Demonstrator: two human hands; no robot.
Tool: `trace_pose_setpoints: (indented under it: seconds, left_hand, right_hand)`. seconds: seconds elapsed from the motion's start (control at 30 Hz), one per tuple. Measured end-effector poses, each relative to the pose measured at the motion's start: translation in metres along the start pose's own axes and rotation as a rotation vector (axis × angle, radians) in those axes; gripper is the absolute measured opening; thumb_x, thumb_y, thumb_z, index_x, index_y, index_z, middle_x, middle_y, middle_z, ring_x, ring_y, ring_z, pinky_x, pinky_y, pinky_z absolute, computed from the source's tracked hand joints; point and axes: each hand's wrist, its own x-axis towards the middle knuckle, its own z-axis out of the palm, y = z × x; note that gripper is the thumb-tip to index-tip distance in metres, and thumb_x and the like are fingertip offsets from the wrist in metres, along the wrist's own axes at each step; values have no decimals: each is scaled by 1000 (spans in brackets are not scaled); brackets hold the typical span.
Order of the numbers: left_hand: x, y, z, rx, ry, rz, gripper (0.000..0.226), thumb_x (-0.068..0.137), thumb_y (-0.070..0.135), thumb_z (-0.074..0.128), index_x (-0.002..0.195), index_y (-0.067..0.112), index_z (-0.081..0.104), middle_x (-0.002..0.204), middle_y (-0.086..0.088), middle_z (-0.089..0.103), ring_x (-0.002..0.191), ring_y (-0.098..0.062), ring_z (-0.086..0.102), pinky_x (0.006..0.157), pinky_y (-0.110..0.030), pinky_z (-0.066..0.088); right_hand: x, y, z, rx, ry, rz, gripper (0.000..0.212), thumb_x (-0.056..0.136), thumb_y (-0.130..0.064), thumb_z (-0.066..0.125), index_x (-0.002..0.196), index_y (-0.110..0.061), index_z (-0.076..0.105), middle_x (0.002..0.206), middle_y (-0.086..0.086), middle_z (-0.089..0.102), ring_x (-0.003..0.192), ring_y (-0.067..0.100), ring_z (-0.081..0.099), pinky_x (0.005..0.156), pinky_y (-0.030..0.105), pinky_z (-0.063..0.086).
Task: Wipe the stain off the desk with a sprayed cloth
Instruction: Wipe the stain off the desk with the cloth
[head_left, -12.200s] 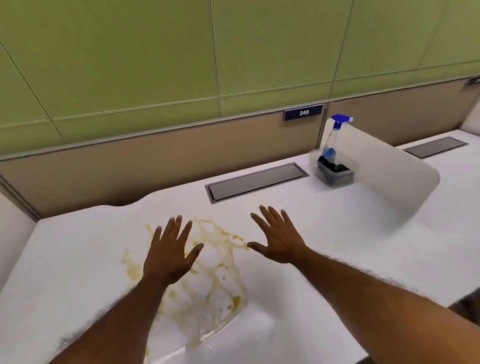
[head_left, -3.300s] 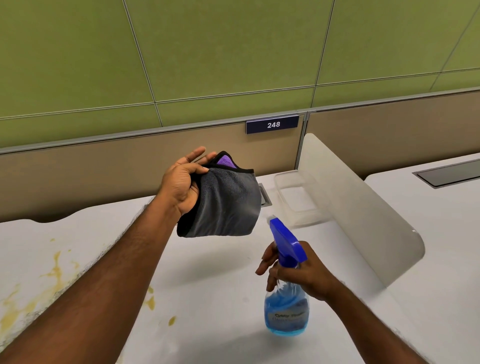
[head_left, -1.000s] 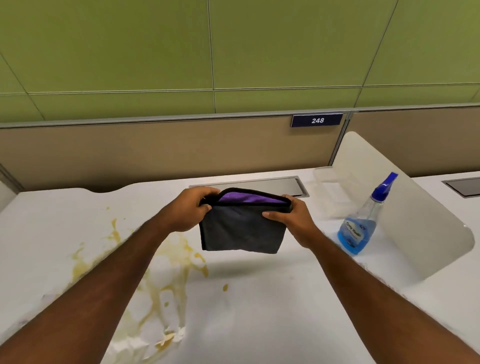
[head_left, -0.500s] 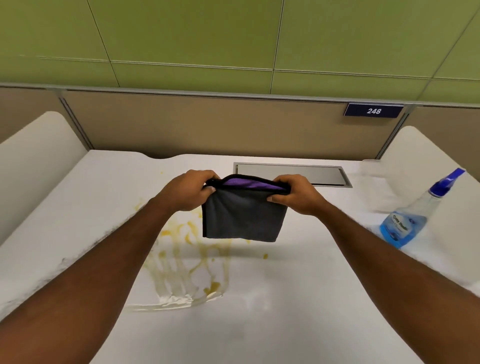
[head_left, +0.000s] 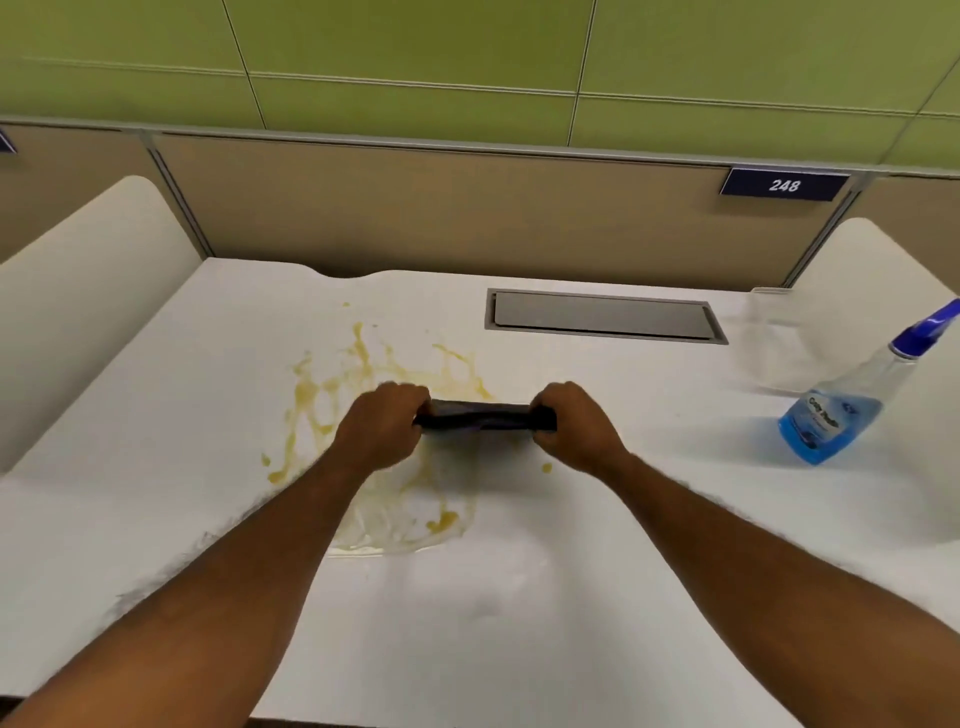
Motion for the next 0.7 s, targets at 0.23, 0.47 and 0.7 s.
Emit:
trace_pose_setpoints:
  seconds: [0.23, 0.47, 0.7]
  left_hand:
    - [-37, -31, 47, -13, -183, 106, 14, 87, 17, 54, 99, 22, 57, 103, 2, 61, 95, -23, 60, 75, -37, 49]
    - [-41, -65, 60, 85, -244, 285, 20, 83, 7, 49, 100, 16, 55, 105, -2, 56, 96, -23, 55, 69, -33, 42]
    - [-46, -87, 71, 84, -280, 445, 26, 85, 11, 49, 107, 18, 60, 113, -2, 56, 100, -23, 56, 73, -33, 43]
  right_hand:
    - [-53, -2, 53, -42, -117, 69, 11, 69, -14, 63, 78, -17, 58, 85, -1, 59, 83, 21, 53, 63, 26, 37]
    - [-78, -34, 84, -77, -171, 88, 19, 66, -20, 68, 78, -19, 54, 84, -4, 56, 77, 16, 50, 68, 32, 45]
    - [-89, -39, 103, -159, -132, 83, 34, 78, -60, 58, 71, -27, 54, 76, -11, 51, 73, 9, 45, 68, 25, 32]
